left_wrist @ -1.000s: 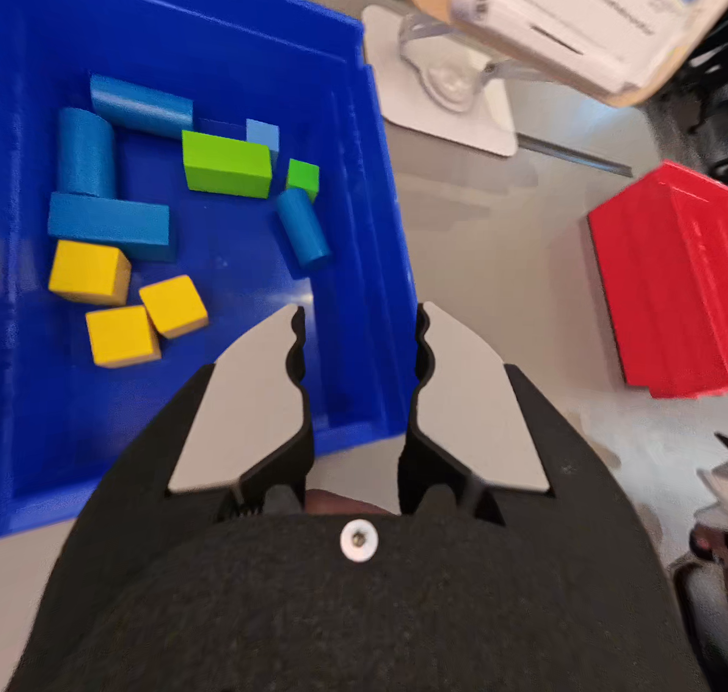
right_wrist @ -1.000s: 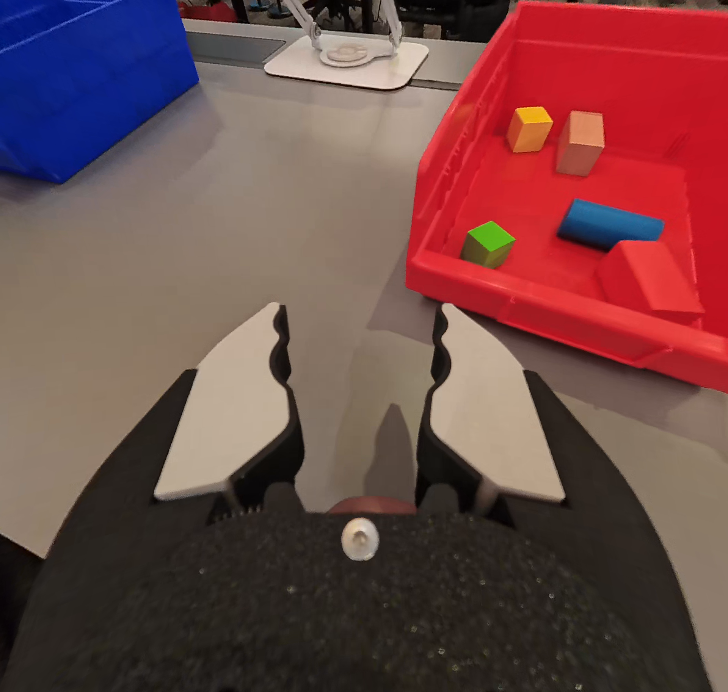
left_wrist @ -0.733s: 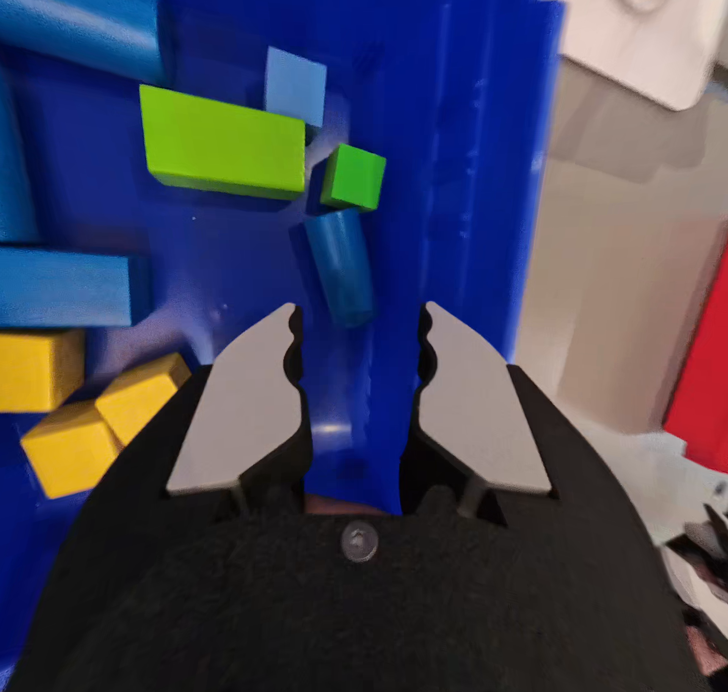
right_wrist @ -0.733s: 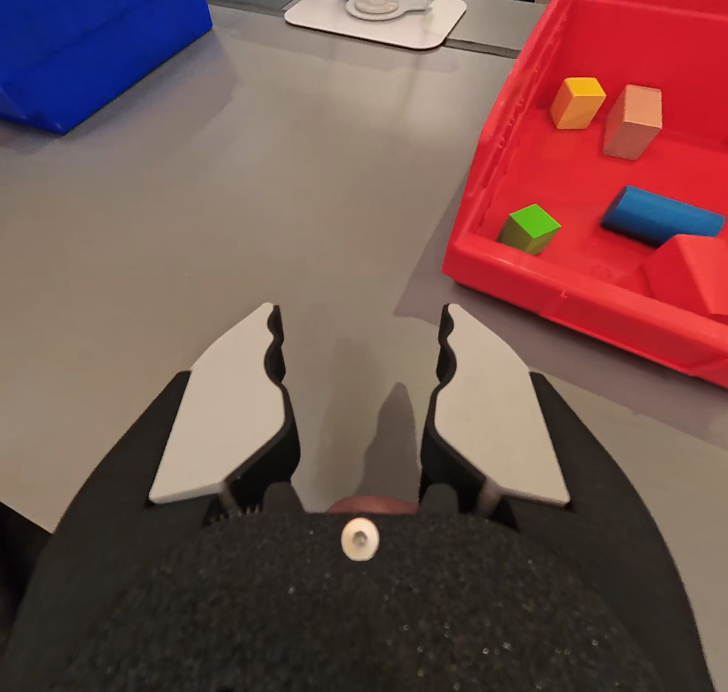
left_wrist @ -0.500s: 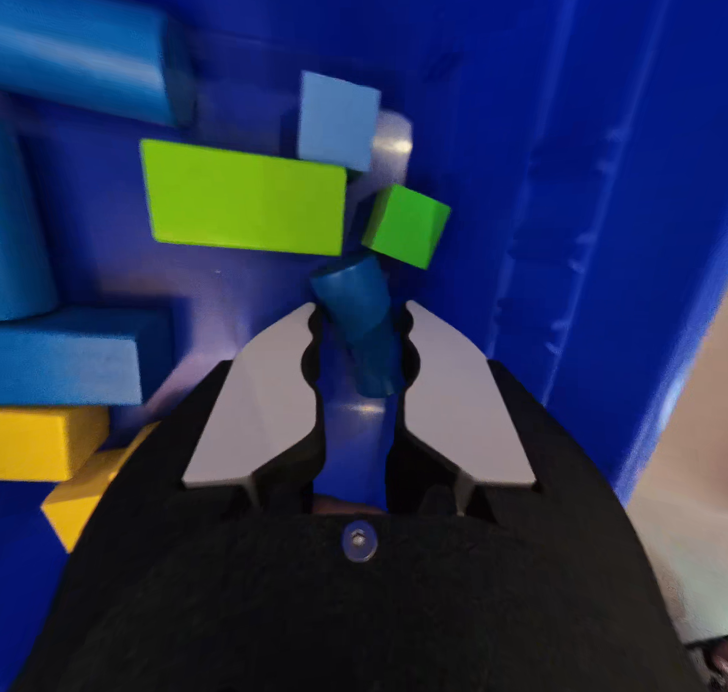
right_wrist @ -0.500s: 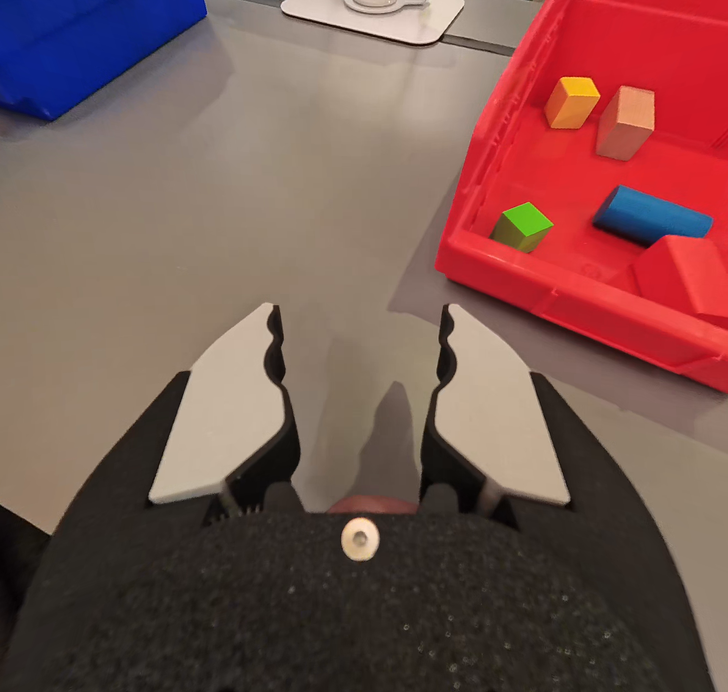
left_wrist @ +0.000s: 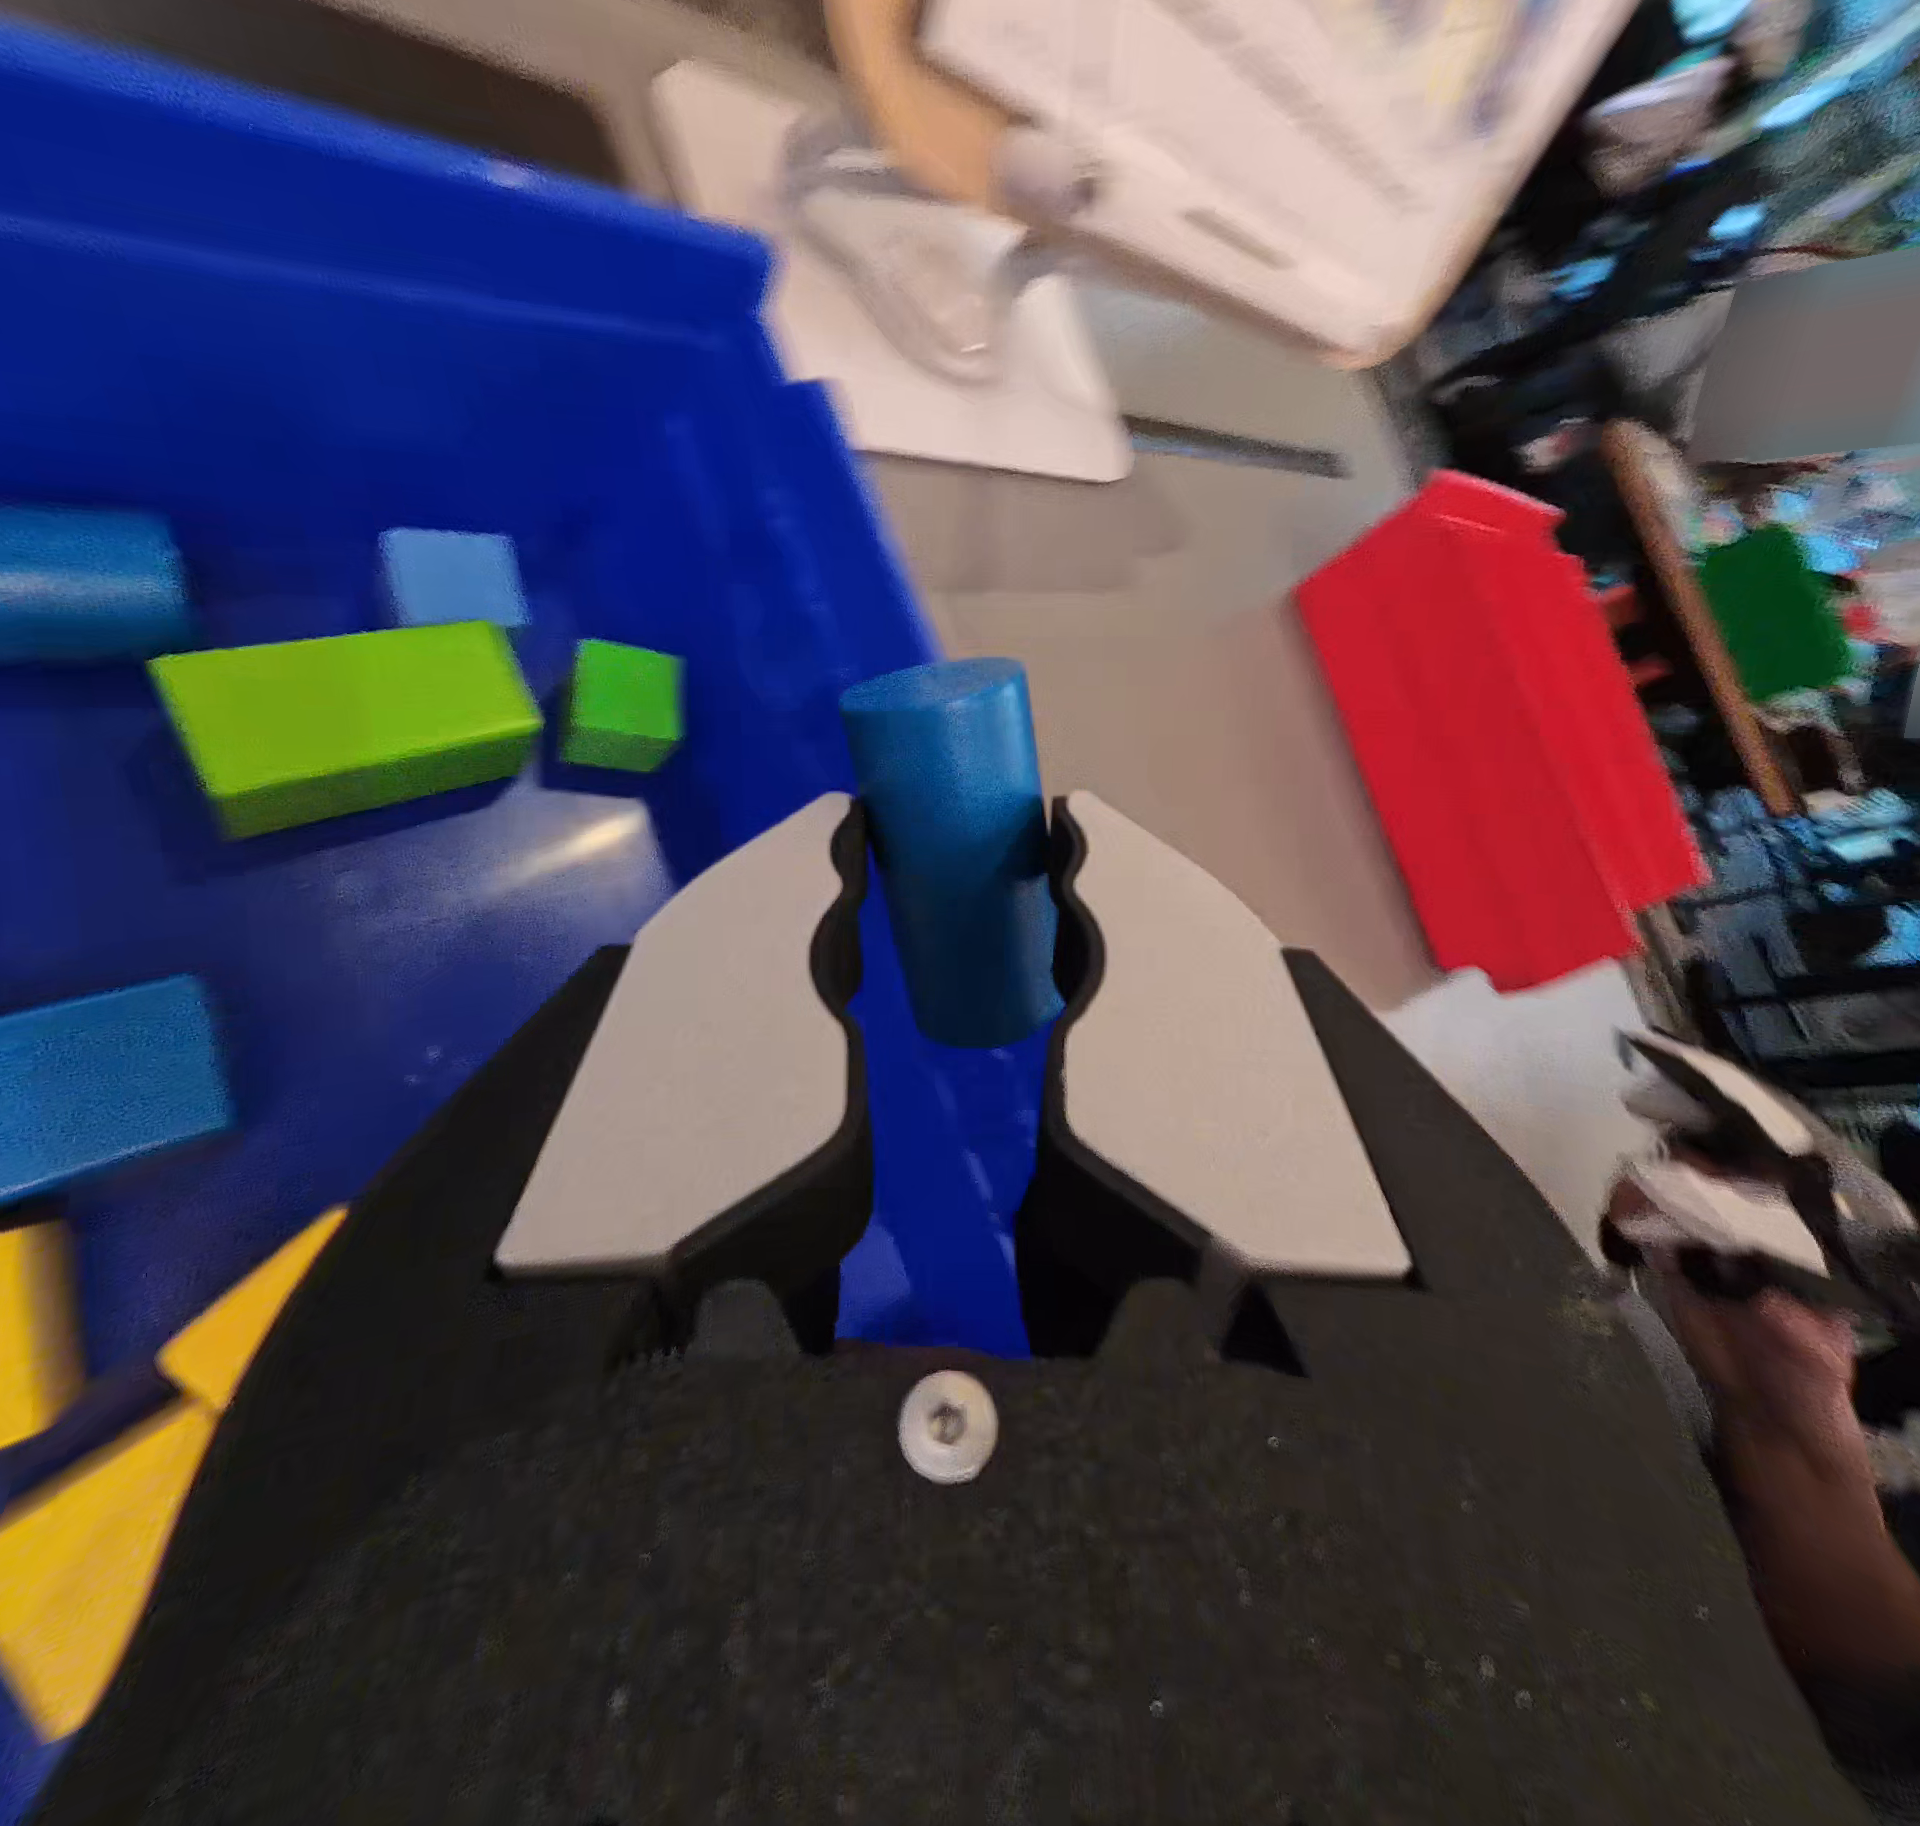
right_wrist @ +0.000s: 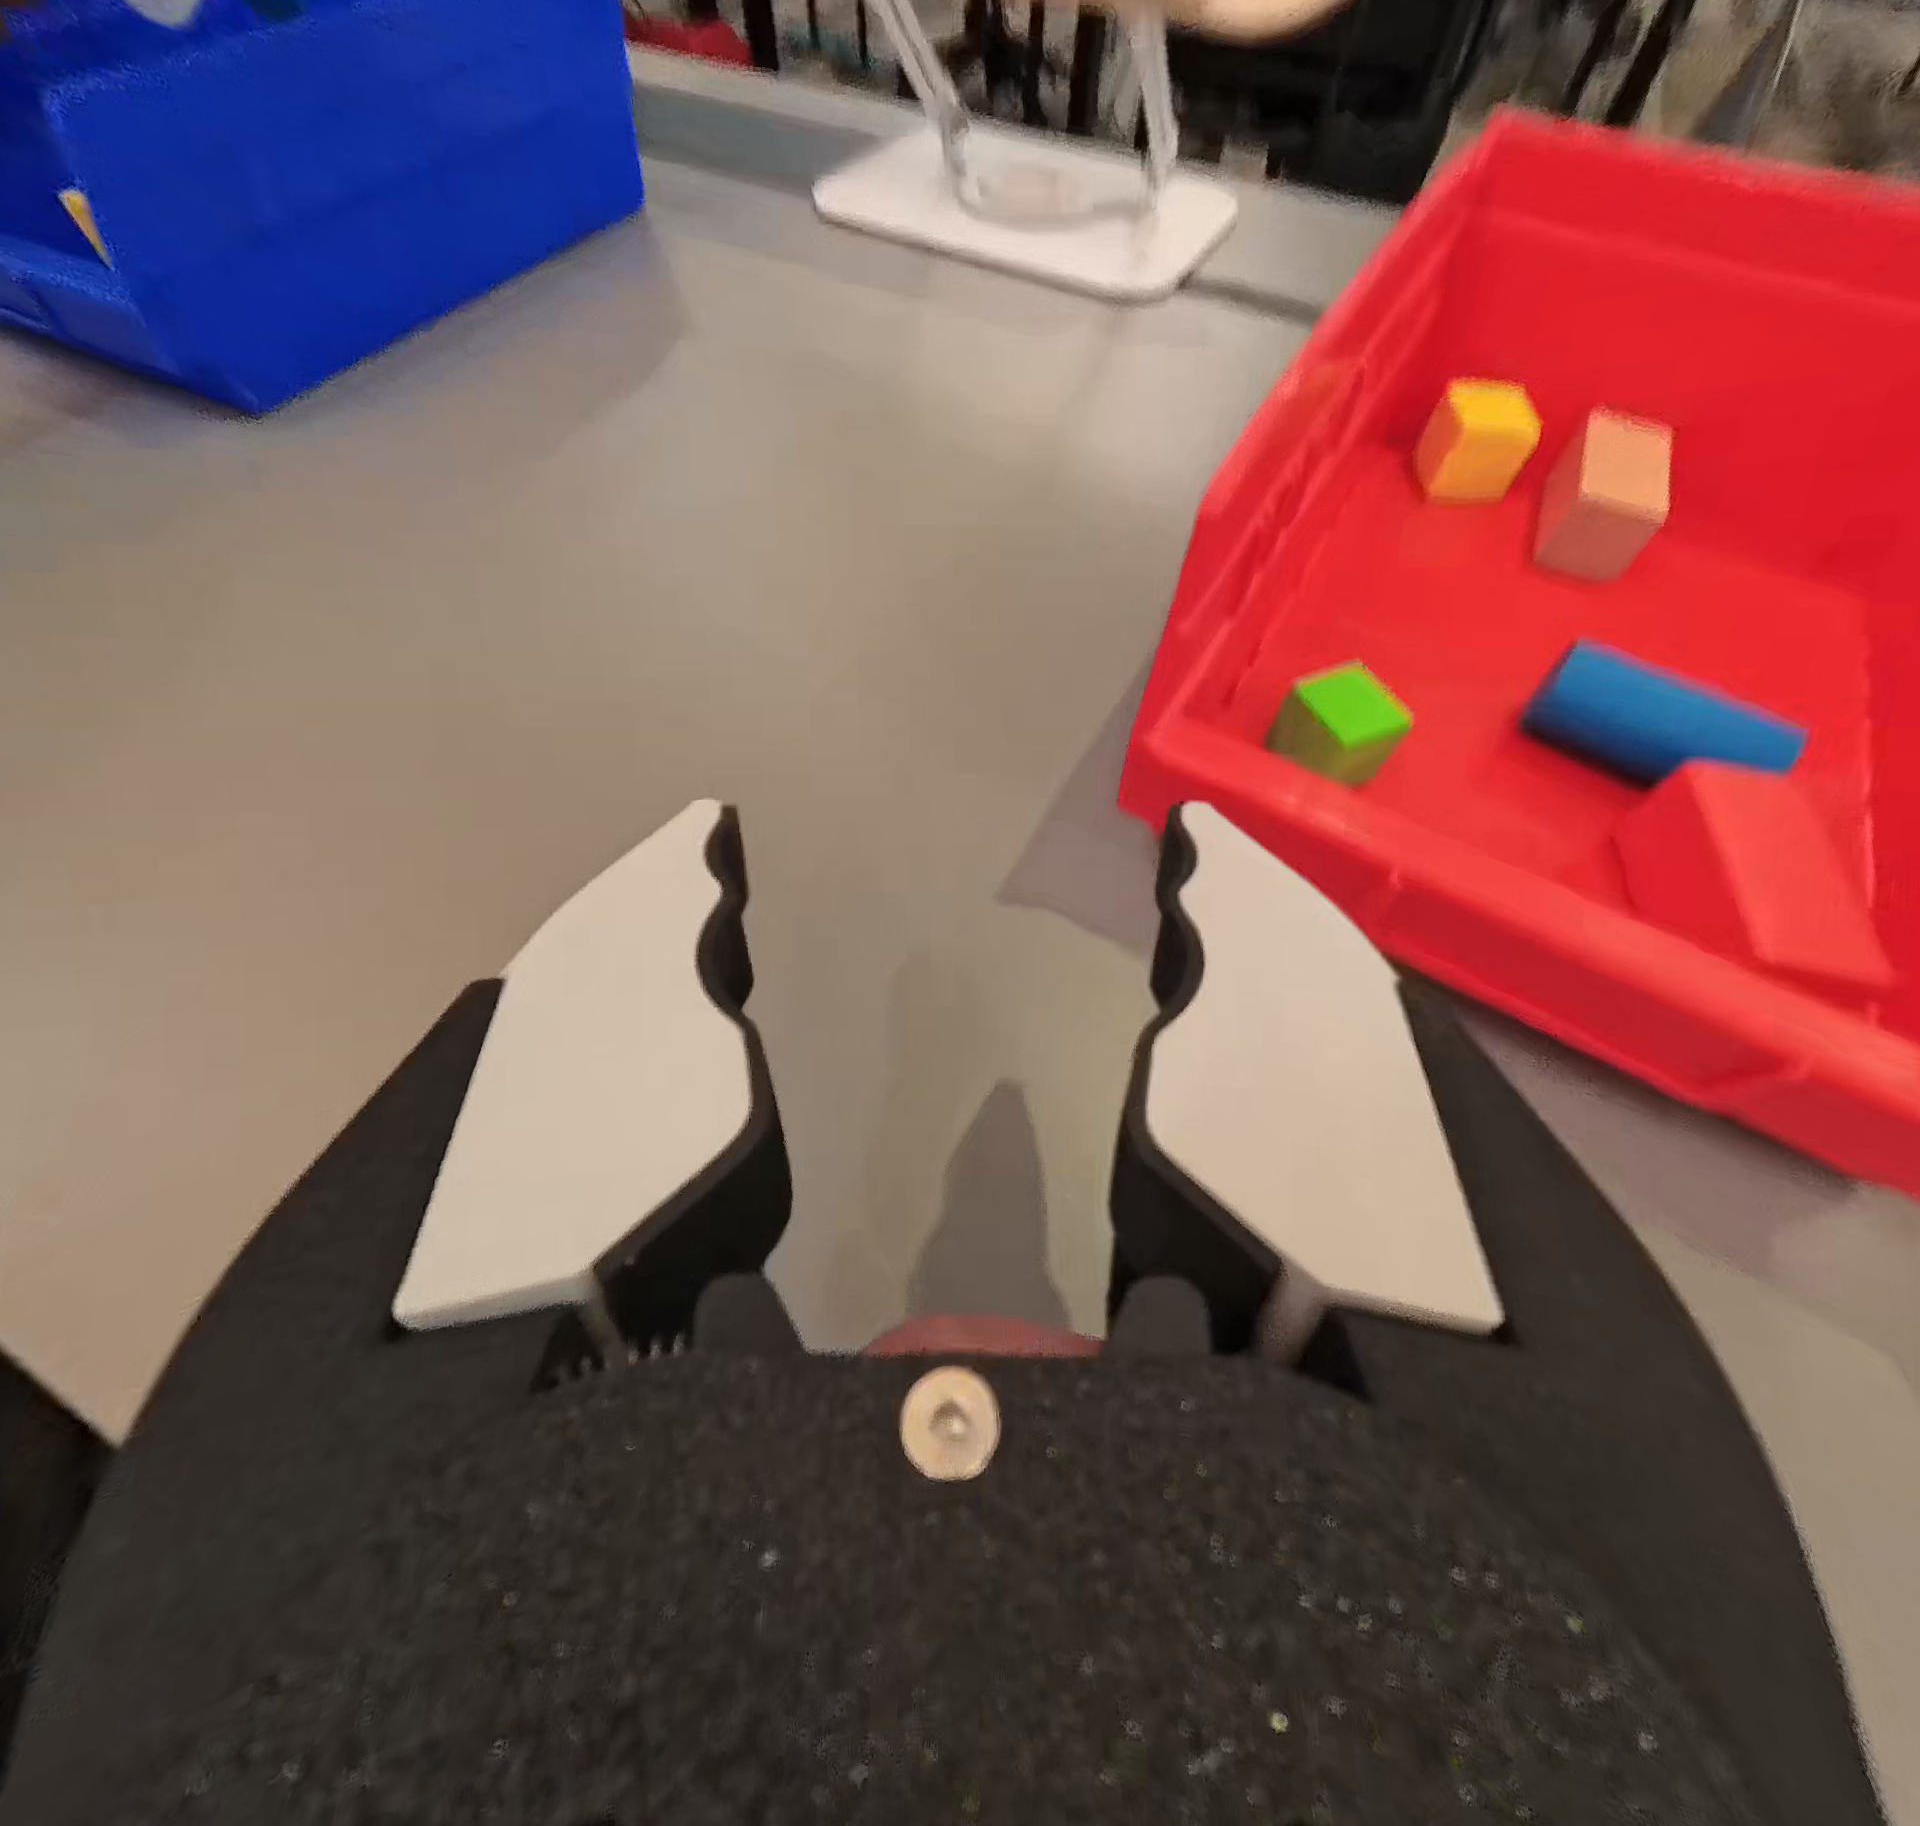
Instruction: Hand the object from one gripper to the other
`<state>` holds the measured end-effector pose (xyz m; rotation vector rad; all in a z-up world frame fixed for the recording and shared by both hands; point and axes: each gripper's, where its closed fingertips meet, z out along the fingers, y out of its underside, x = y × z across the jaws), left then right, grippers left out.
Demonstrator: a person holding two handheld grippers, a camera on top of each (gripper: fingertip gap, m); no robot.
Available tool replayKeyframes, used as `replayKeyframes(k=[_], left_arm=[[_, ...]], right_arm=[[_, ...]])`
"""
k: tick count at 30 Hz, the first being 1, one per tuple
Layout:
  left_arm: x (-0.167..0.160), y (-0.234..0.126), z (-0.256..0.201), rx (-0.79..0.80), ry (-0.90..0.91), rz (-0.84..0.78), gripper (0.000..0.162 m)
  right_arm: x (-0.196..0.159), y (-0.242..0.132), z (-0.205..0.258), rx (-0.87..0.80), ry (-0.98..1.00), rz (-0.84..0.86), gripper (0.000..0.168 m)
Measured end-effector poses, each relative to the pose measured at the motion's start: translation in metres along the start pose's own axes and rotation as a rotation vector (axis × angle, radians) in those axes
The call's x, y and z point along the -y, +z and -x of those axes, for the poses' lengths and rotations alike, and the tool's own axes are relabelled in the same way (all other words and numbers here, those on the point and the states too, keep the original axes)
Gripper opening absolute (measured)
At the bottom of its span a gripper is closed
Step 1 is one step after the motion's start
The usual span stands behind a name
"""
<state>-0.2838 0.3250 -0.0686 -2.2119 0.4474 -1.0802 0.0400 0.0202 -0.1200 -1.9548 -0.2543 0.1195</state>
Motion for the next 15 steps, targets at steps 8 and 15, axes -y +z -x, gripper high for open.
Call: replayKeyframes(k=[8, 15], left_arm=[[-0.041, -0.013, -0.150, -0.544, -0.061, -0.139, 0.033], [-0.094, 0.017, -0.223, -0.811, -0.213, 0.057, 0.033]], right_arm=[[0.087, 0.042, 0.087, 0.412, -0.432, -0.181, 0.064], [0.157, 0.098, 0.134, 0.617, -0.393, -0.329, 0.090]])
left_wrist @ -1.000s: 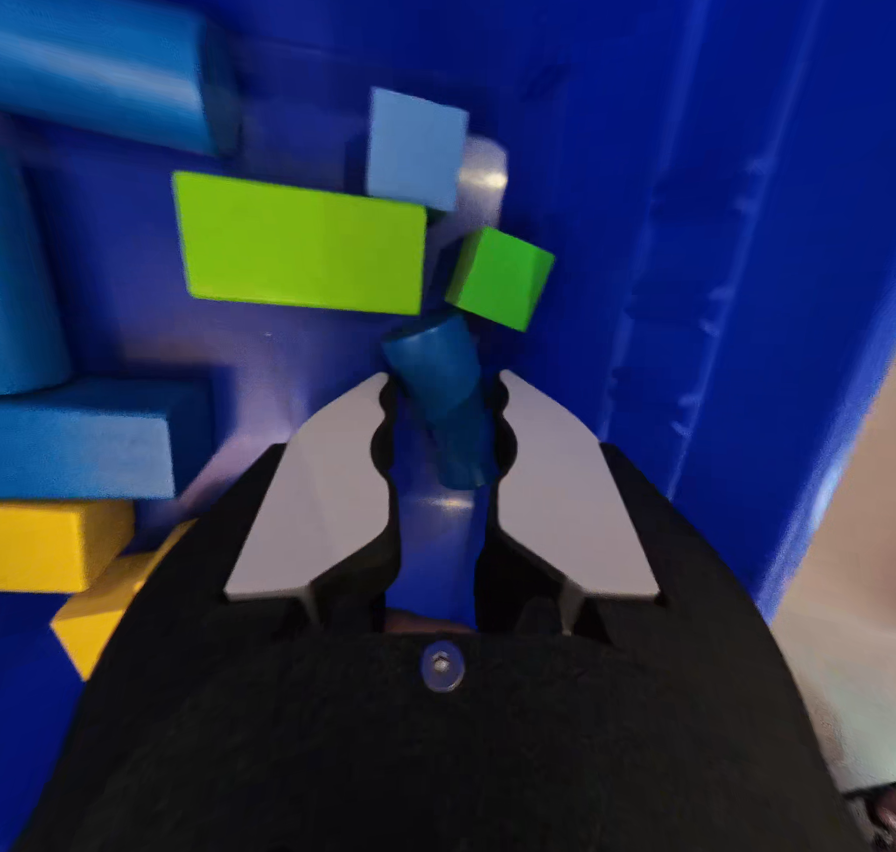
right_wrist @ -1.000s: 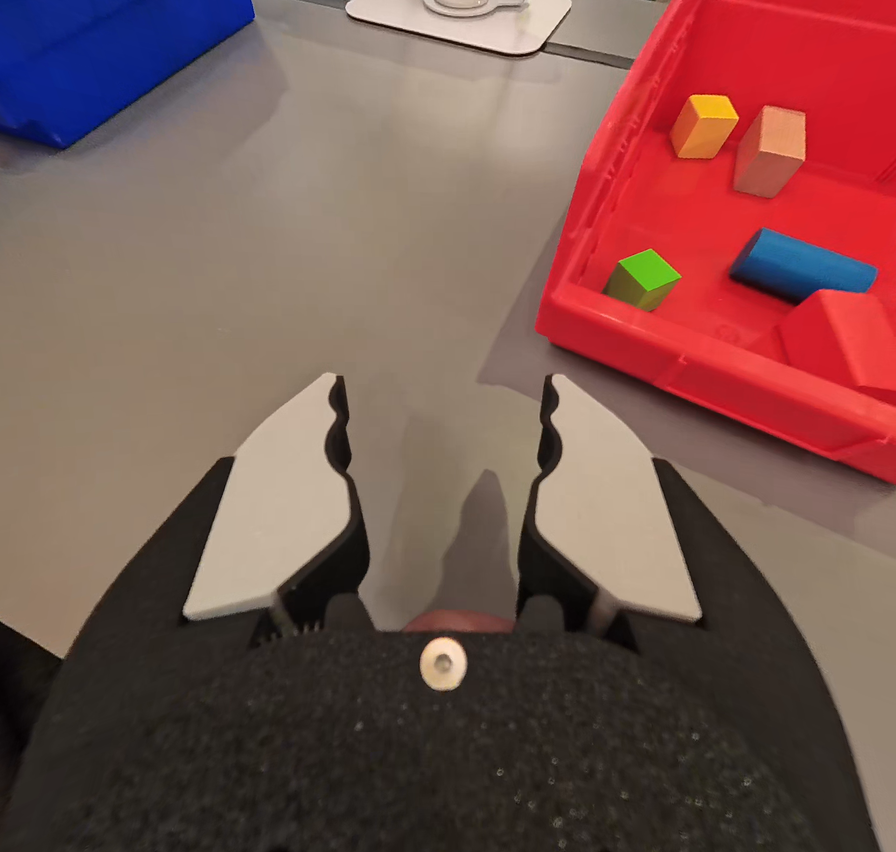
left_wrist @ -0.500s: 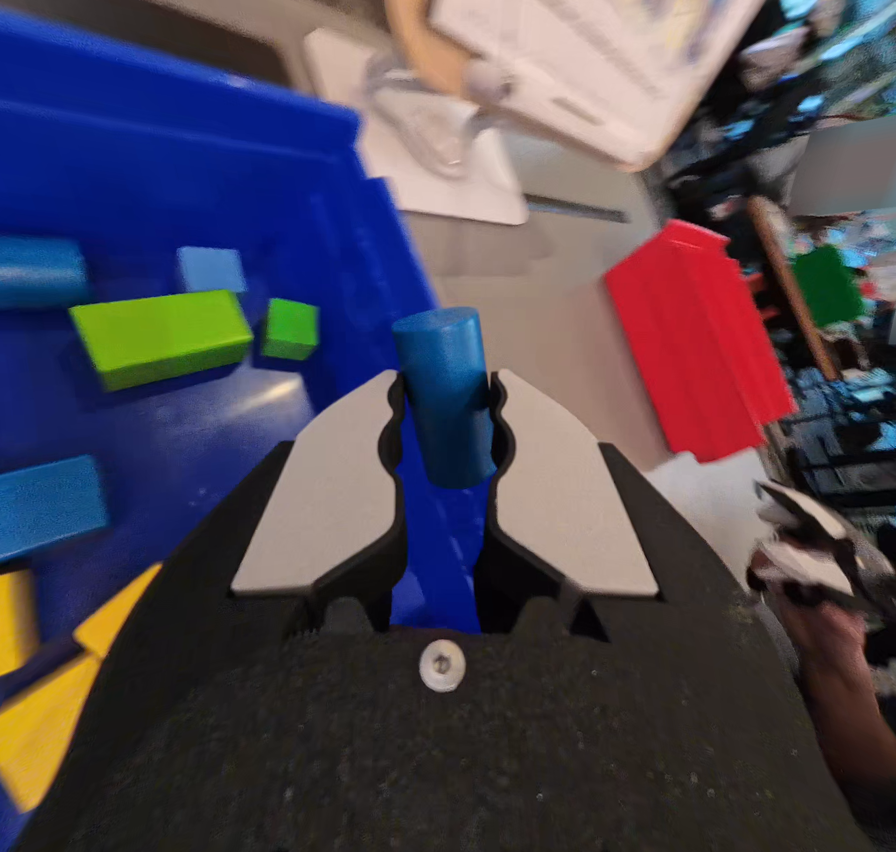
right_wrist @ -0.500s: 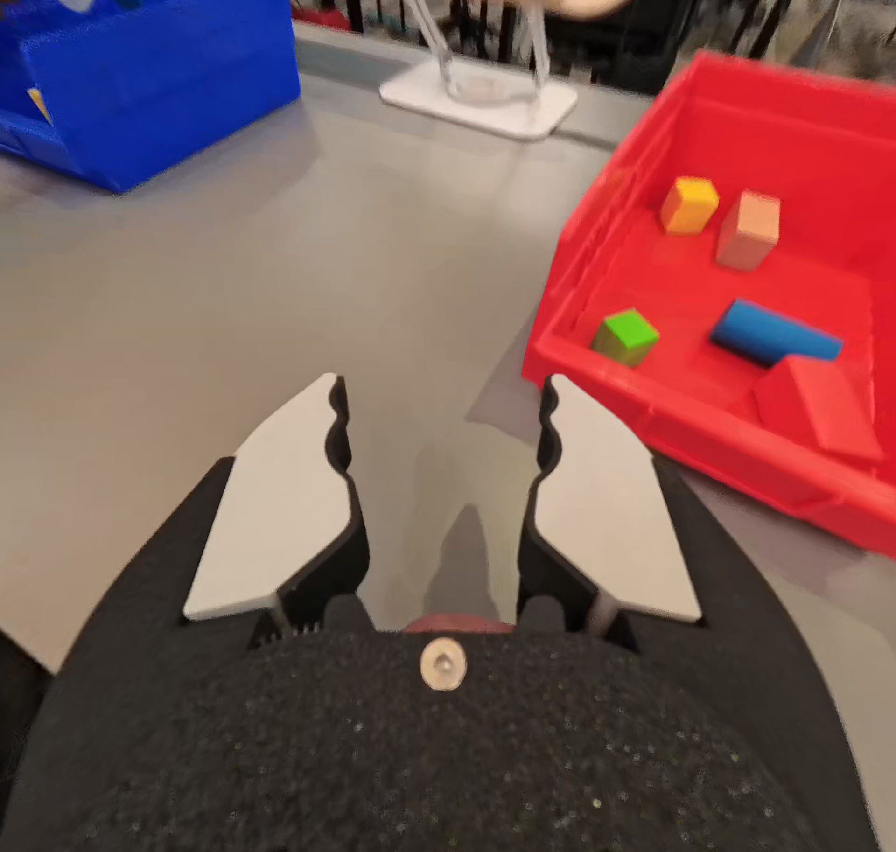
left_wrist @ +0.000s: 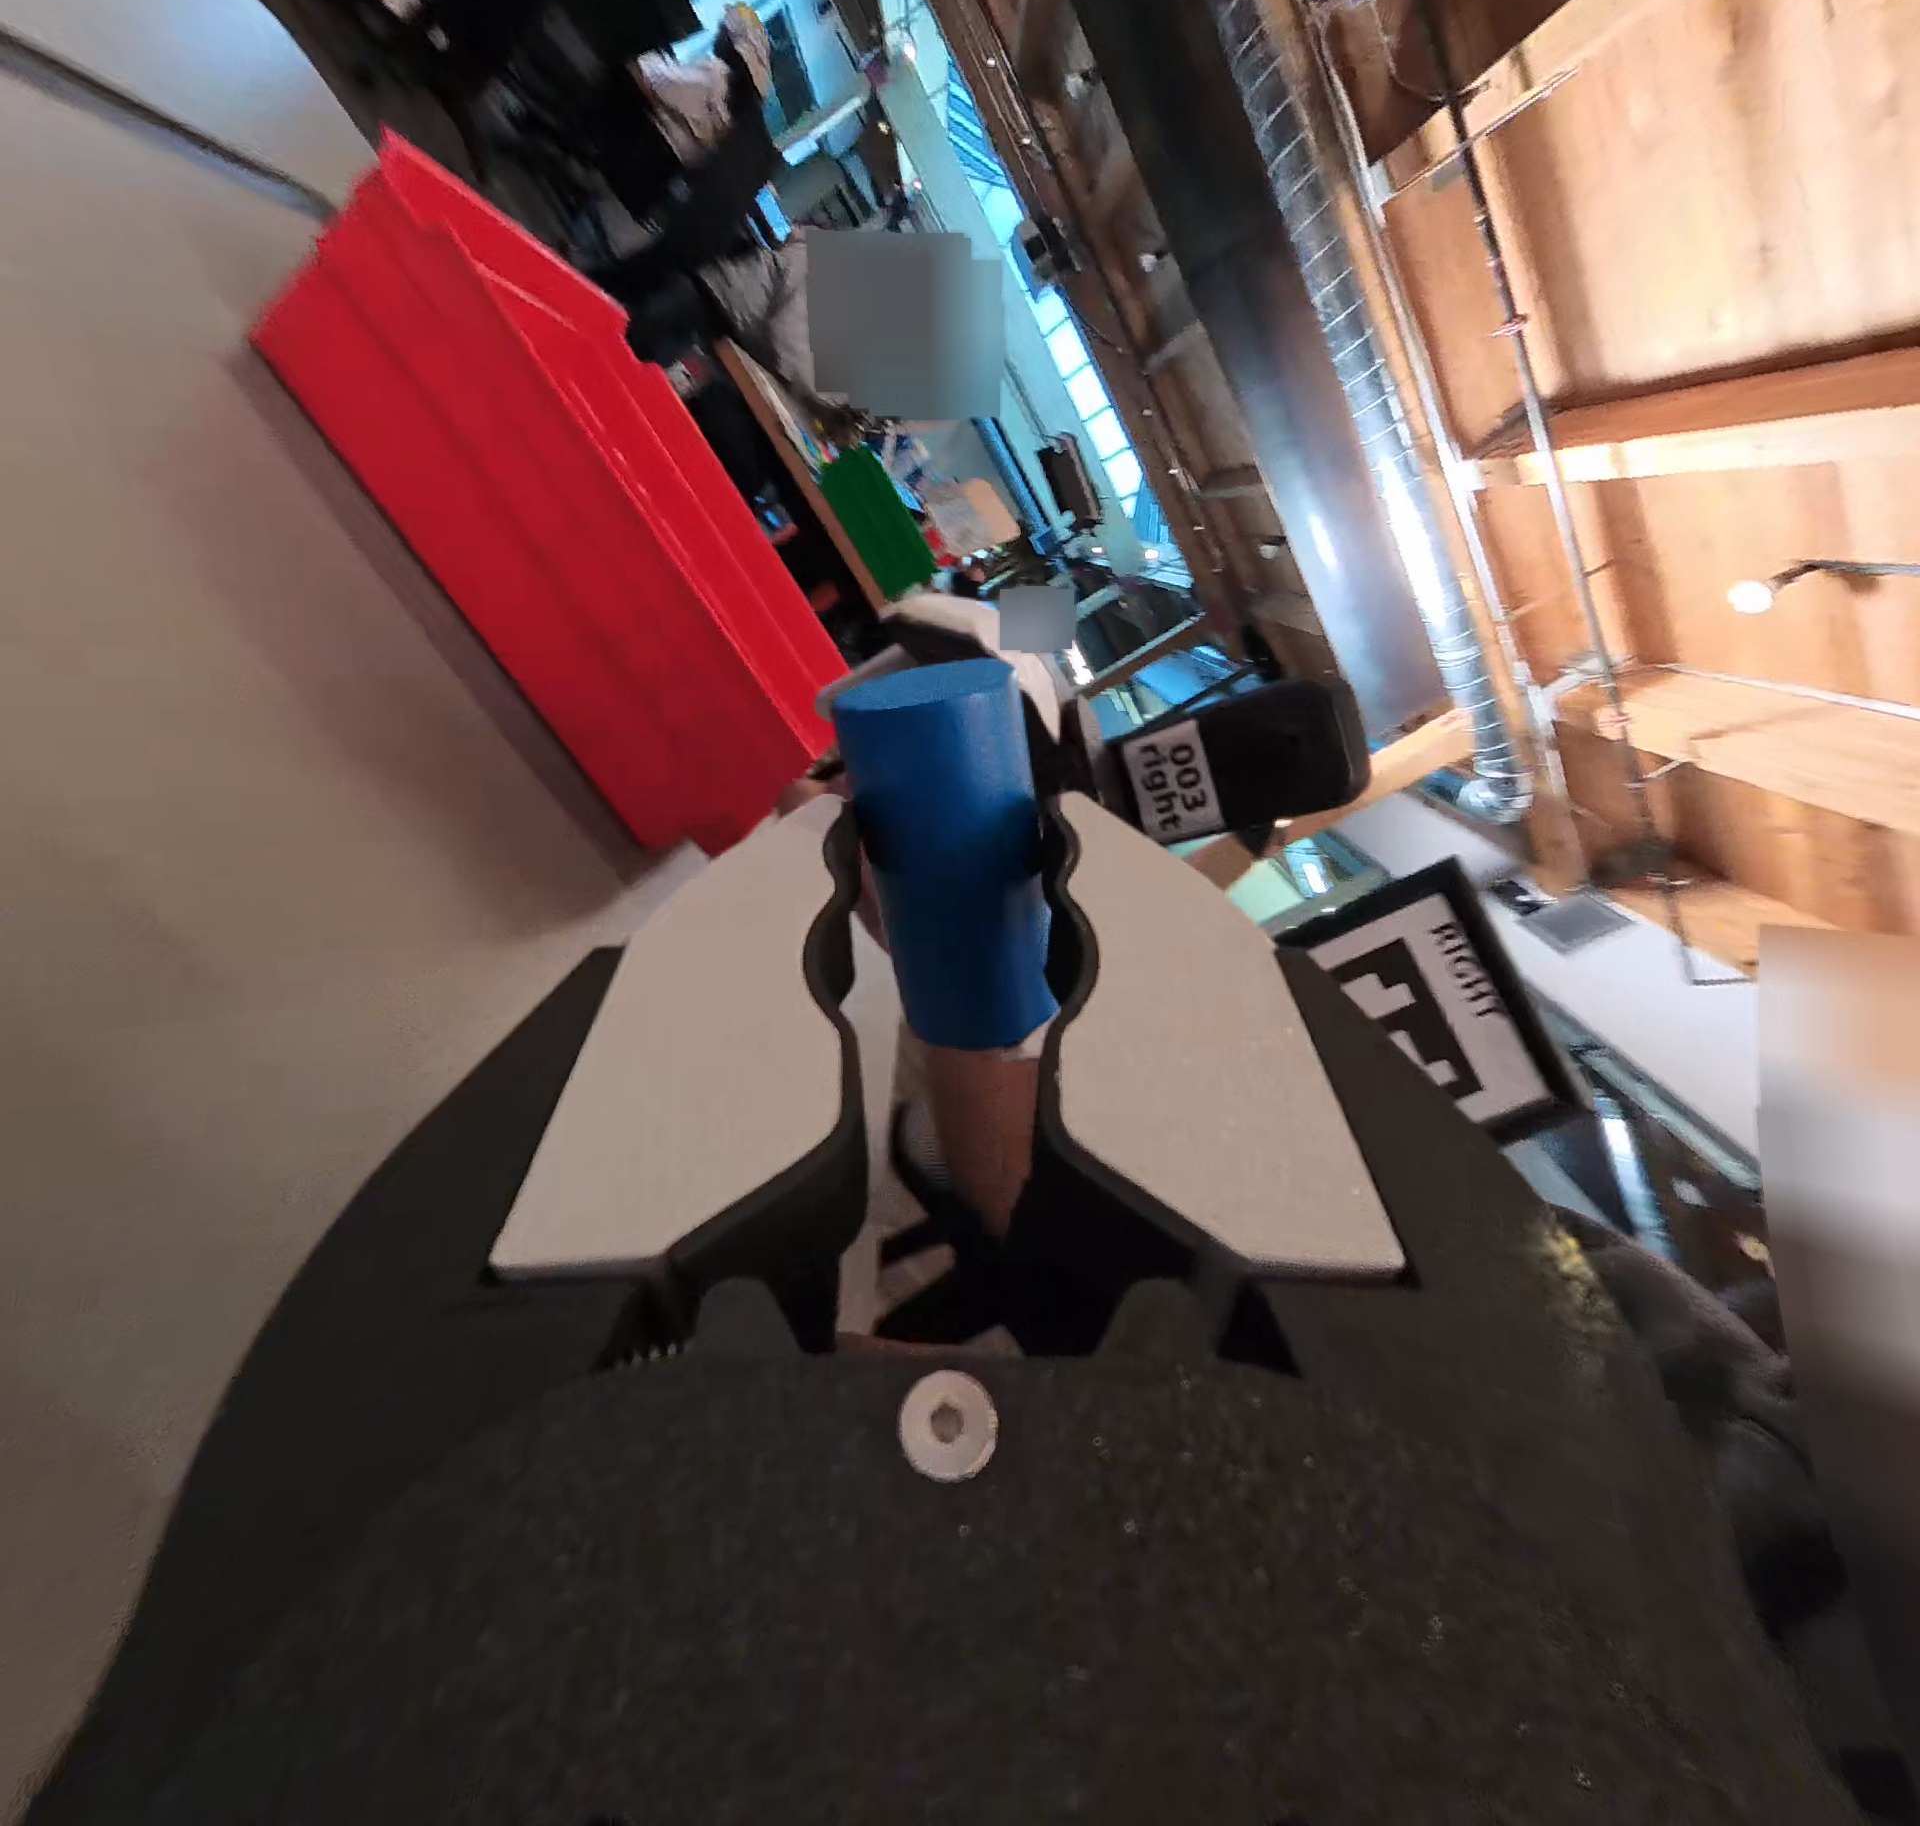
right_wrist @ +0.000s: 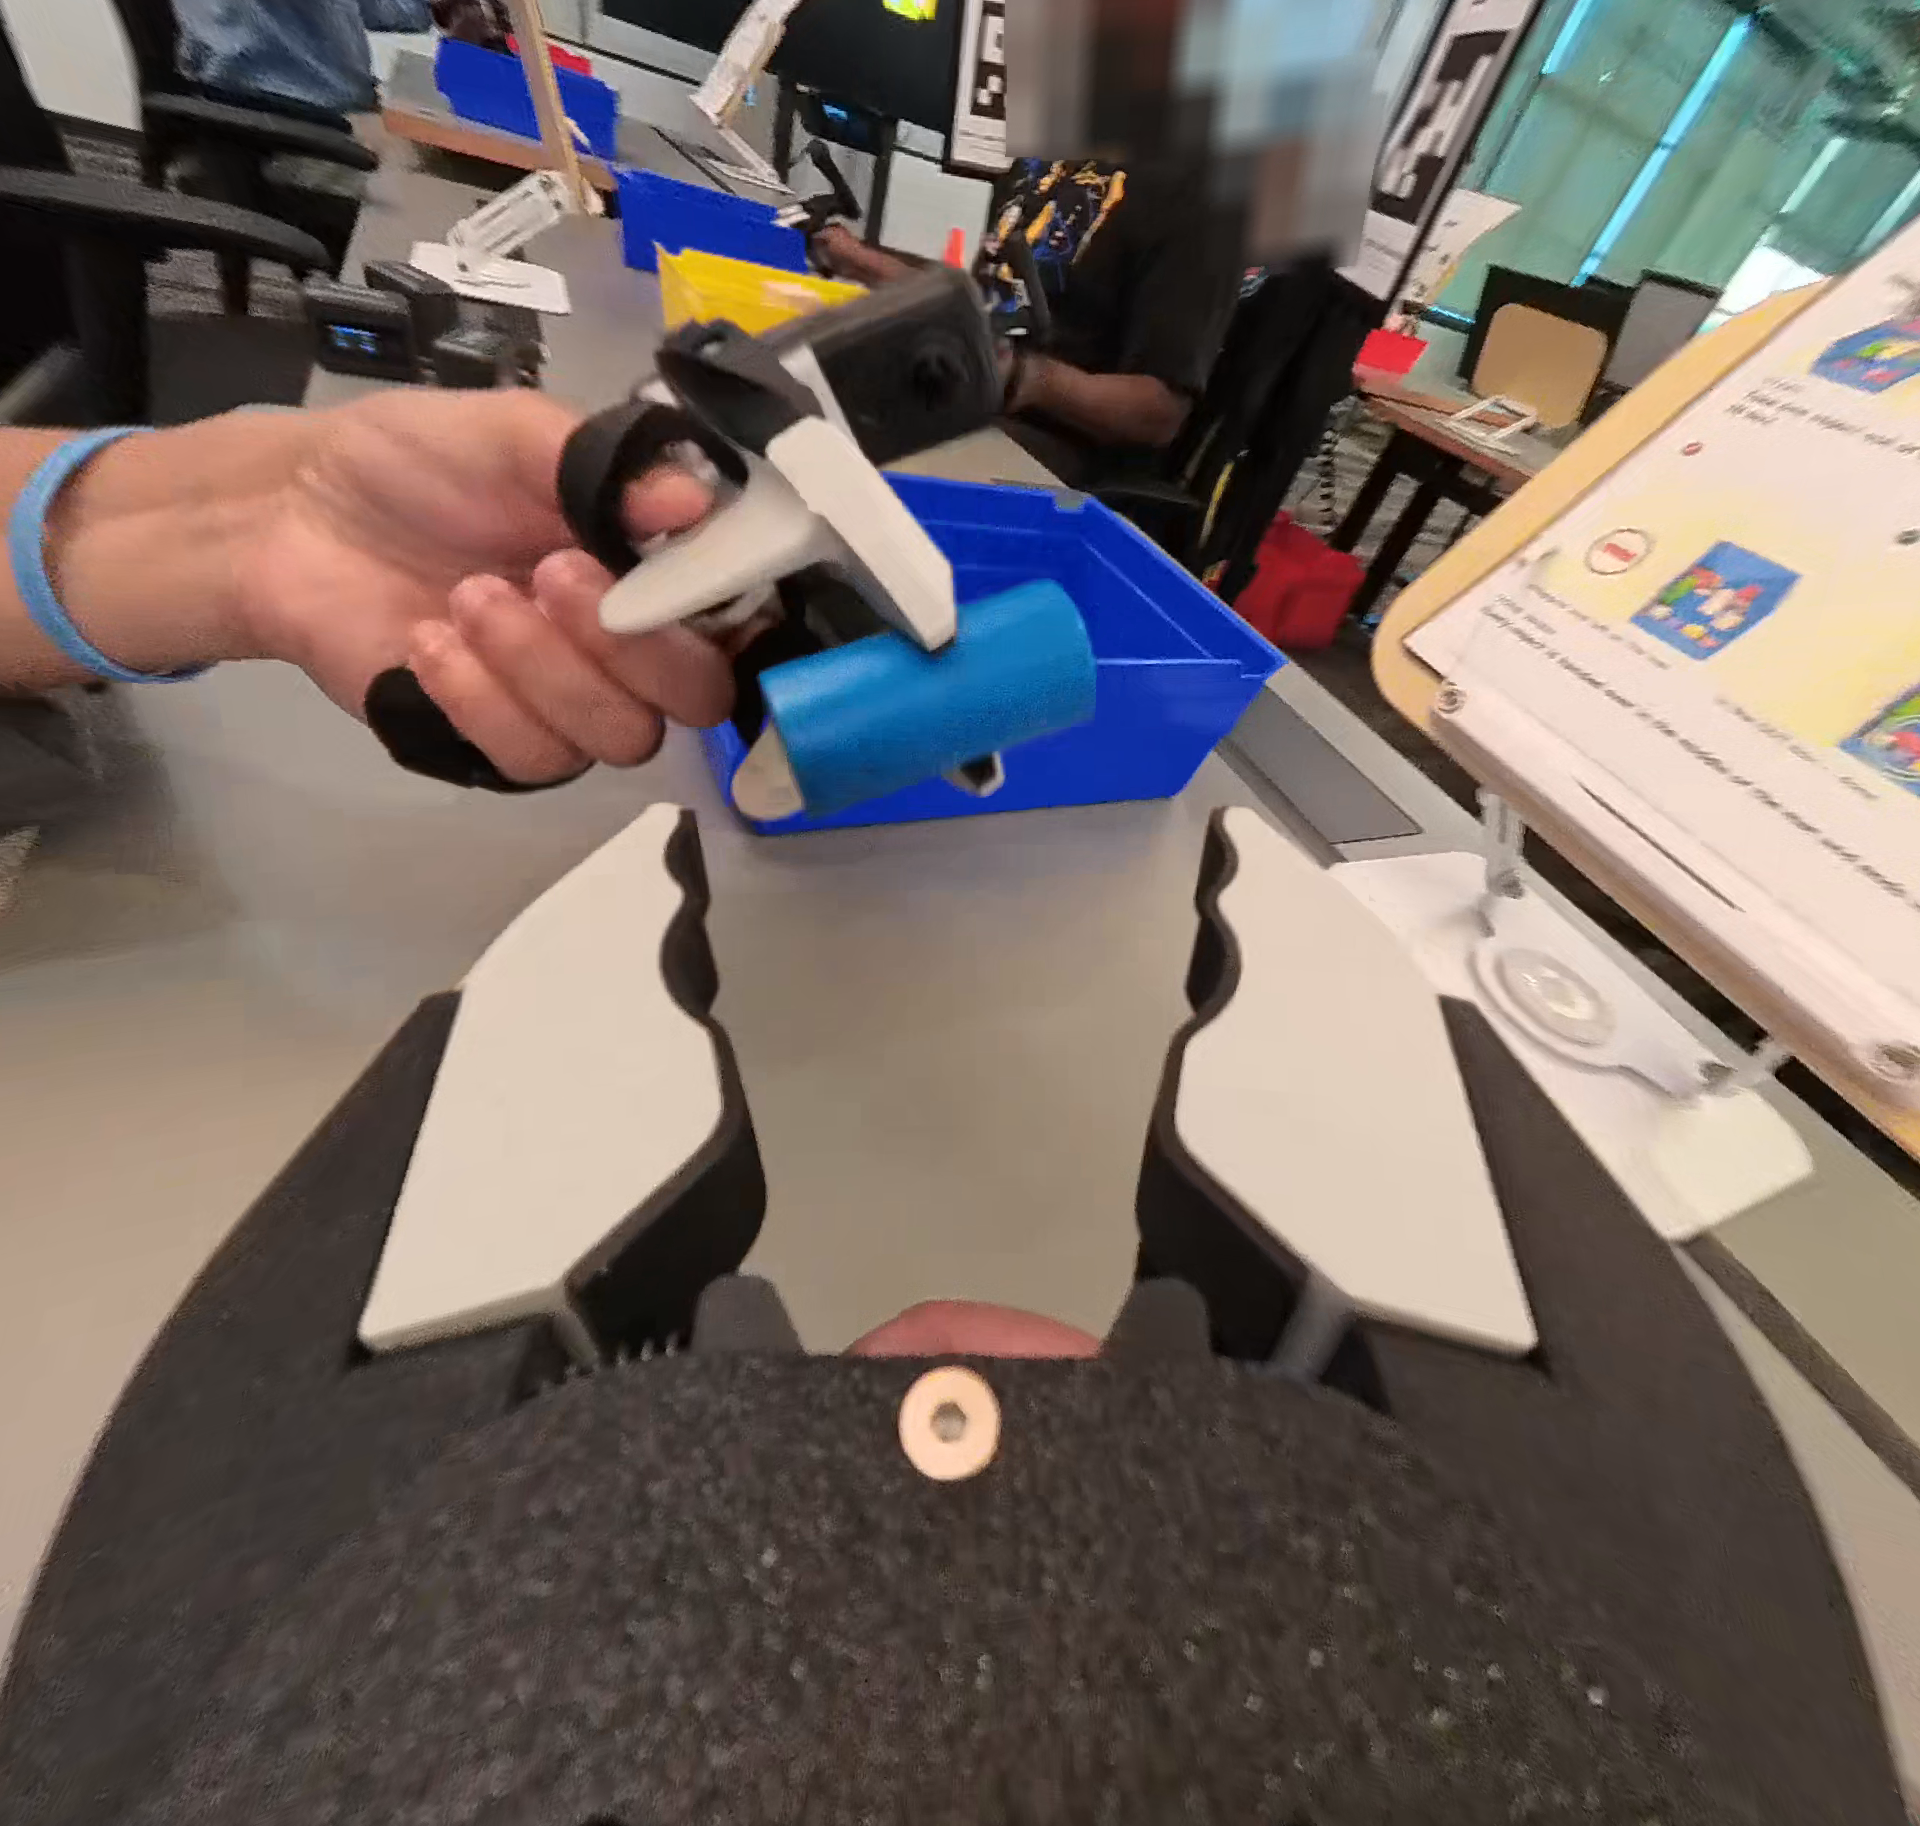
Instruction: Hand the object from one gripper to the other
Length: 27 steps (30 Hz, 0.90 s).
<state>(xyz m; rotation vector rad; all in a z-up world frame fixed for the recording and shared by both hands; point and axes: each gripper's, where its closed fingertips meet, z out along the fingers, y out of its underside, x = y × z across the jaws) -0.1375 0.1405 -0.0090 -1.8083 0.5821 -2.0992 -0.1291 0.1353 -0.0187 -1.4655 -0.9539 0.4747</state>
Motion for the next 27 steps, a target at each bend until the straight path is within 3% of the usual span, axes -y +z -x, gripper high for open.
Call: replayKeyframes(k=[6, 8, 12, 14, 19, 22, 23, 27], left_arm=[[-0.022, 0.018, 0.005, -0.131, -0.156, 0.080, 0.033], [-0.029, 0.025, 0.011, -0.134, -0.192, 0.097, 0.033], [-0.041, 0.040, 0.012, -0.152, -0.208, 0.122, 0.033], [-0.044, 0.045, 0.011, -0.158, -0.211, 0.123, 0.033], [-0.048, 0.048, 0.005, -0.179, -0.209, 0.123, 0.034], [-0.061, 0.036, 0.029, 0.072, -0.062, 0.148, 0.078], [-0.071, 0.029, 0.036, 0.155, -0.003, 0.171, 0.071], [-0.139, -0.003, 0.039, 0.298, 0.180, 0.266, 0.072]], right_arm=[[-0.008, -0.005, 0.015, 0.051, -0.044, -0.026, 0.078], [-0.016, -0.007, 0.010, 0.039, -0.031, -0.009, 0.081], [-0.028, -0.012, 0.009, 0.070, 0.008, 0.012, 0.084], [-0.030, -0.017, 0.016, 0.115, 0.017, 0.024, 0.072], [-0.026, -0.027, 0.017, 0.150, 0.075, 0.033, 0.072], [-0.018, -0.042, 0.009, 0.120, 0.054, 0.040, 0.071], [-0.016, -0.050, 0.002, 0.089, 0.033, 0.056, 0.071], [-0.019, -0.120, -0.067, -0.172, 0.033, 0.209, 0.072]])
